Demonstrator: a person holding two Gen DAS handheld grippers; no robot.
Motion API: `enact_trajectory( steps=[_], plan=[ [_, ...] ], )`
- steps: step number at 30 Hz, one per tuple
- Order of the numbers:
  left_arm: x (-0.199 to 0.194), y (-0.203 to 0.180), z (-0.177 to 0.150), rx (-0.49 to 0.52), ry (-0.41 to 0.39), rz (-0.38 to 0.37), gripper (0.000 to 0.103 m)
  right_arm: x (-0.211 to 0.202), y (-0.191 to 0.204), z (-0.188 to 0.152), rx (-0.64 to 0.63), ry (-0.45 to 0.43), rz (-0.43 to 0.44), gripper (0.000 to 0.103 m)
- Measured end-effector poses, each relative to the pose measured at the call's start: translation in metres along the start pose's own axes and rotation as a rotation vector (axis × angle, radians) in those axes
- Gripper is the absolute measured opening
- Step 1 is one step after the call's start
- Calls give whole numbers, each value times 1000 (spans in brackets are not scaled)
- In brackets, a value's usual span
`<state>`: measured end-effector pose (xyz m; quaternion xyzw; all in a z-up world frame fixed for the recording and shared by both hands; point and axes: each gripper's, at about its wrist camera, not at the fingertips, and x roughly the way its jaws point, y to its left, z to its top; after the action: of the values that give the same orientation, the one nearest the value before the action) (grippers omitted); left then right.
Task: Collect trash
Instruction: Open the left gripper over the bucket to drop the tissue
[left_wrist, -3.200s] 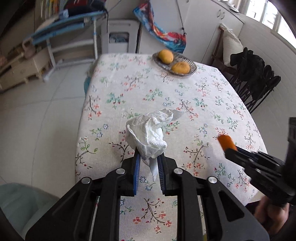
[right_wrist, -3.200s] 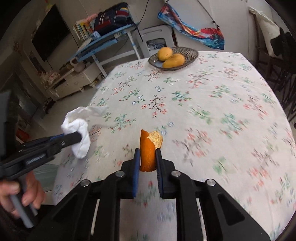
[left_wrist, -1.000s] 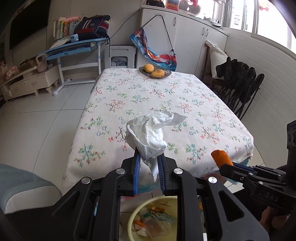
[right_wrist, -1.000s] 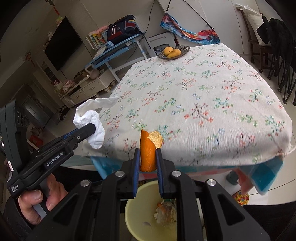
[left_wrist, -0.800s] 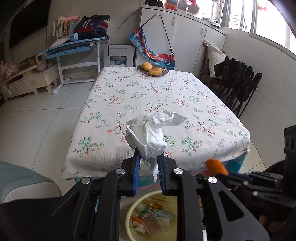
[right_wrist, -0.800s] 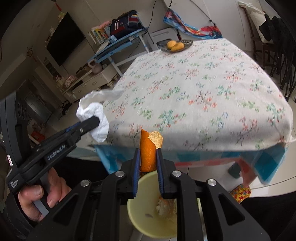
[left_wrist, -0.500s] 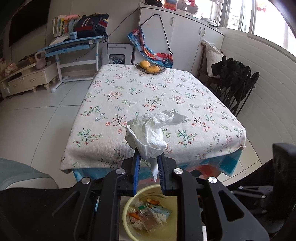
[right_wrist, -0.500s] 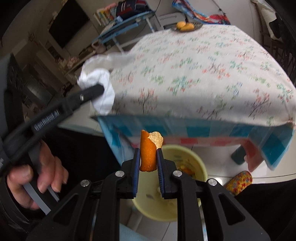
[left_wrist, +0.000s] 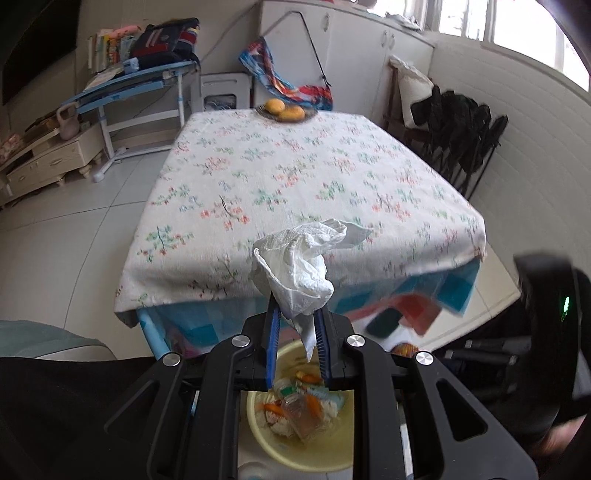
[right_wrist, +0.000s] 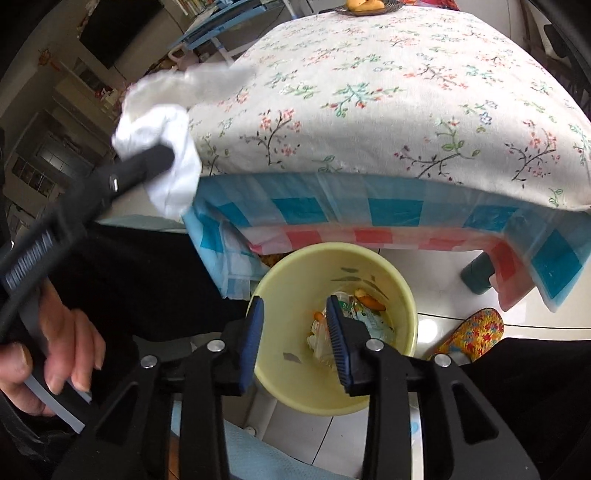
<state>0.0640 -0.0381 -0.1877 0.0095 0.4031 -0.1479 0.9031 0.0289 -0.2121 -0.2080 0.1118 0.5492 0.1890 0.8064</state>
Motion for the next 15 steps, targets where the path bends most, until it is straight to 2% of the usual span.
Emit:
enact_trajectory(
  steps=[3,7,14,15],
  plan=[
    [6,-5,-6,21,57,-30,17,-10,-7,3,38,-53,-10,40],
    [18,-16,-18,78,152,-56,17,-31,-20,7,103,-160,-6,48],
    [45,-34,-44,185,342,-38,18,-45,-31,8,153,-255,0,50],
    [49,-35,-48,194,374,-36,20,-46,-31,9,158,-258,0,53]
  ],
)
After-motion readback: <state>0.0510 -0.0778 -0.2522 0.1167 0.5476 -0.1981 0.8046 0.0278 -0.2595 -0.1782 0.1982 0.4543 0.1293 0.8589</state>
